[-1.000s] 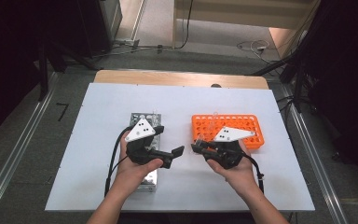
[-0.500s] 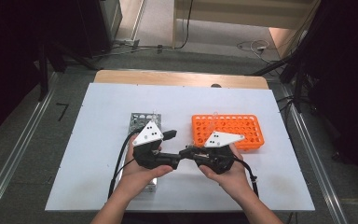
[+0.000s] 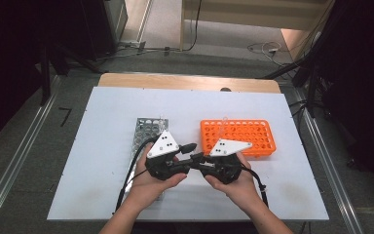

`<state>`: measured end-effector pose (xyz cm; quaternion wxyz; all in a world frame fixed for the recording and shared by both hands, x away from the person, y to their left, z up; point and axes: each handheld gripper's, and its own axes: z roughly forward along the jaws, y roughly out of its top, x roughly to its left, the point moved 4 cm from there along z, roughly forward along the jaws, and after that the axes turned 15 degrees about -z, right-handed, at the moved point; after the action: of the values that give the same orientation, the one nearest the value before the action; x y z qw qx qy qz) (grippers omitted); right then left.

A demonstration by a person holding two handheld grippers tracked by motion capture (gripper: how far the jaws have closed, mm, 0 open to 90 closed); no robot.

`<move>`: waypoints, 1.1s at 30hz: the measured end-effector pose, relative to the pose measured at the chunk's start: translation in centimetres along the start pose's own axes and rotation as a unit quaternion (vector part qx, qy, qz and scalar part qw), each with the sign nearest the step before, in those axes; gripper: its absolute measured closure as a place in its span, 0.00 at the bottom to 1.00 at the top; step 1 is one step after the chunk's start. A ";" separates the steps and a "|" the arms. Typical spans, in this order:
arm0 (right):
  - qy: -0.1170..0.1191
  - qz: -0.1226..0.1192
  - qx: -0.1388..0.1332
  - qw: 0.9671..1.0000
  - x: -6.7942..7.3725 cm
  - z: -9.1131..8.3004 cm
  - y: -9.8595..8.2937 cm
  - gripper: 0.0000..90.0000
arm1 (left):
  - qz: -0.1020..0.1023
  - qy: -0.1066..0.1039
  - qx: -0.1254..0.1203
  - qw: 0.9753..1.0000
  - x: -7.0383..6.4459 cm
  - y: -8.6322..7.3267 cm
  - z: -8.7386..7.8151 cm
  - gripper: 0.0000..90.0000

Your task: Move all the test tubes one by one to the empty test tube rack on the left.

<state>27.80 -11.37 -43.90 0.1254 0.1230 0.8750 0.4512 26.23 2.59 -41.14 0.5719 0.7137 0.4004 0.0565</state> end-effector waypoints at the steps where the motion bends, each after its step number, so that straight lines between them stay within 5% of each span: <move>1: 0.000 -0.001 0.000 1.000 0.0 0.0 0.0 0.82 | -0.001 -0.001 0.001 1.000 0.0 0.0 0.0 0.71; 10: 0.006 -0.002 0.001 1.000 0.2 0.0 0.1 0.82 | 0.012 0.004 0.000 1.000 -0.1 -0.1 0.1 0.82; 25: 0.008 0.001 -0.003 1.000 -0.2 0.0 0.0 0.81 | 0.019 0.013 -0.011 1.000 0.1 0.0 0.2 0.85; 27: 0.011 0.002 -0.003 1.000 -0.3 0.0 0.0 0.76 | 0.015 0.015 -0.015 1.000 0.3 0.1 0.1 0.85; 33: 0.005 0.007 -0.006 1.000 -0.7 -0.2 -0.1 0.37 | 0.013 0.018 -0.020 1.000 0.8 0.7 -0.2 0.85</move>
<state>28.37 -11.77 -43.76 0.1183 0.1259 0.8719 0.4582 27.00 3.23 -40.76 0.5777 0.7062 0.4004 0.0850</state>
